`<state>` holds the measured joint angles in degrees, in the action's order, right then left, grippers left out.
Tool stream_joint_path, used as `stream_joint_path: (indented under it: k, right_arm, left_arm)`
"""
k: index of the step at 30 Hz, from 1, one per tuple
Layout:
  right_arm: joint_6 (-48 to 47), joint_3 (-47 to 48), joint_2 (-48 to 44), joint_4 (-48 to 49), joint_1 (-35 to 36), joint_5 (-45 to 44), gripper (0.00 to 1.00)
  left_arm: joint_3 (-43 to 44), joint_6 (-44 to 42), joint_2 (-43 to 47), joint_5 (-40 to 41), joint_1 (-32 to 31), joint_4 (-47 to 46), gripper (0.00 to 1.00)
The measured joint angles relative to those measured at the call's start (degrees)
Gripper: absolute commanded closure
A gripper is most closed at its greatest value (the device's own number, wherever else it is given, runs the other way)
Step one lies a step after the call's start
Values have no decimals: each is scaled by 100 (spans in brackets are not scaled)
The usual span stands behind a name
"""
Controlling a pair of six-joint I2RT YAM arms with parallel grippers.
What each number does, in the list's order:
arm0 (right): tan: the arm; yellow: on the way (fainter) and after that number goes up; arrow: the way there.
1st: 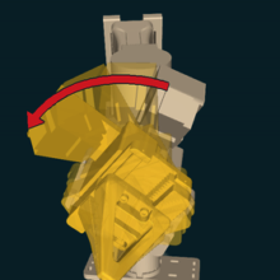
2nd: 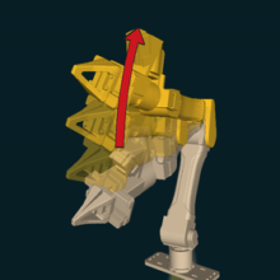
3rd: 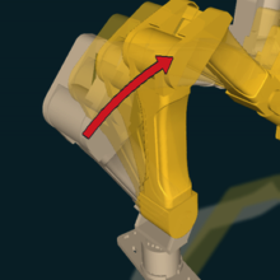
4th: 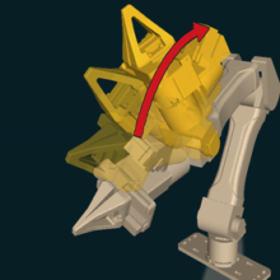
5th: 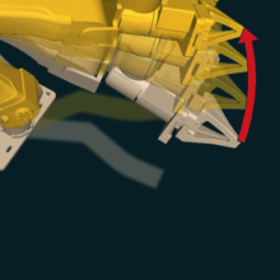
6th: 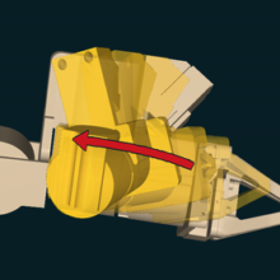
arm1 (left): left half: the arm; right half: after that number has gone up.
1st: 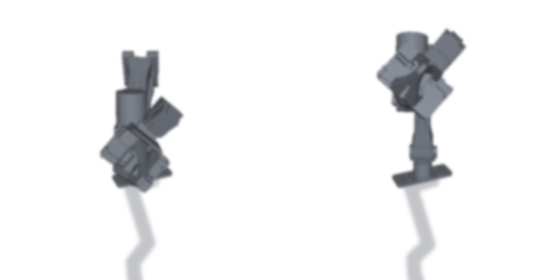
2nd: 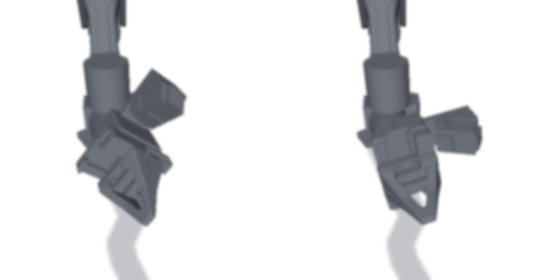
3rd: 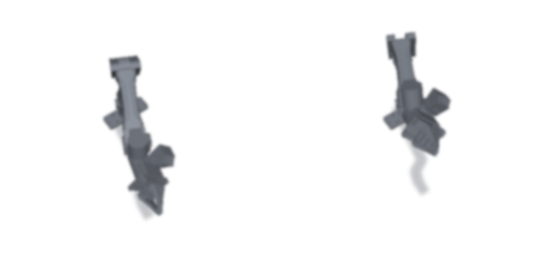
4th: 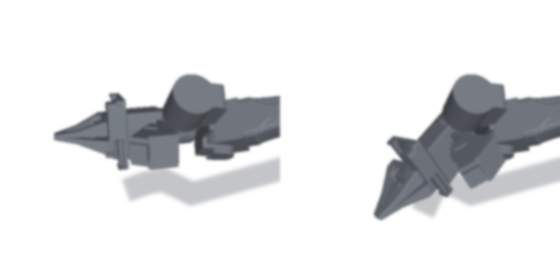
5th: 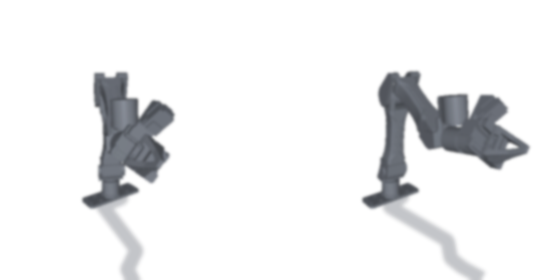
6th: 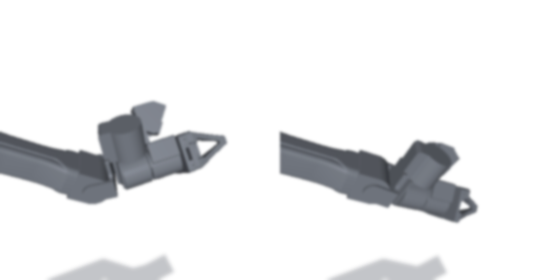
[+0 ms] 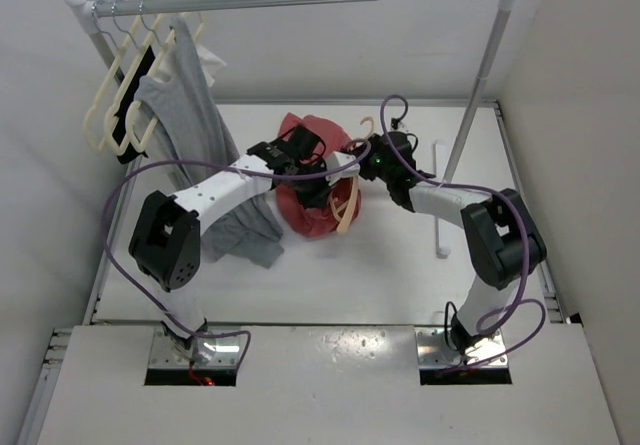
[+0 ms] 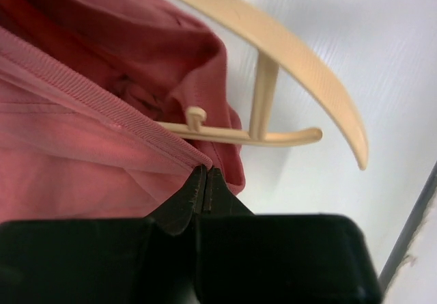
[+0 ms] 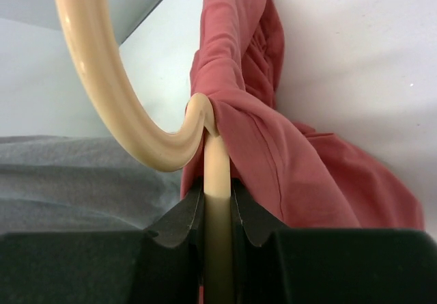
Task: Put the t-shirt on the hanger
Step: Place tshirt on hanger
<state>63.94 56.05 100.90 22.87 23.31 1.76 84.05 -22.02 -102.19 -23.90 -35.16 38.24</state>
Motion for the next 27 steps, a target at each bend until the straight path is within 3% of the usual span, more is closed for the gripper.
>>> stream_joint_path:
  k: [6, 8, 9, 12, 16, 20, 27]
  right_arm:
    - [149, 59, 243, 208, 4, 256, 100]
    - [-138, 201, 415, 221, 2, 555, 100]
    - [-291, 269, 494, 251, 7, 726, 100]
    - [-833, 120, 518, 699, 7, 1226, 100]
    - [-1515, -522, 144, 1102, 7, 1681, 100]
    - [-2129, -546, -7, 1054, -2, 2299, 100]
    - [-2793, -549, -348, 789, -2, 3073, 100]
  left_arm:
    - [-247, -632, 184, -175, 59, 177, 98]
    - [-205, -680, 240, -437, 144, 284, 83]
    - [-155, -682, 254, -533, 192, 339, 62]
    - [144, -619, 256, -813, 380, 616, 41]
    - [697, -664, 269, -927, 651, 772, 38]
    - [1075, -1244, 402, -684, 837, 726, 32]
    - [579, -2920, 688, -205, 863, 321, 19]
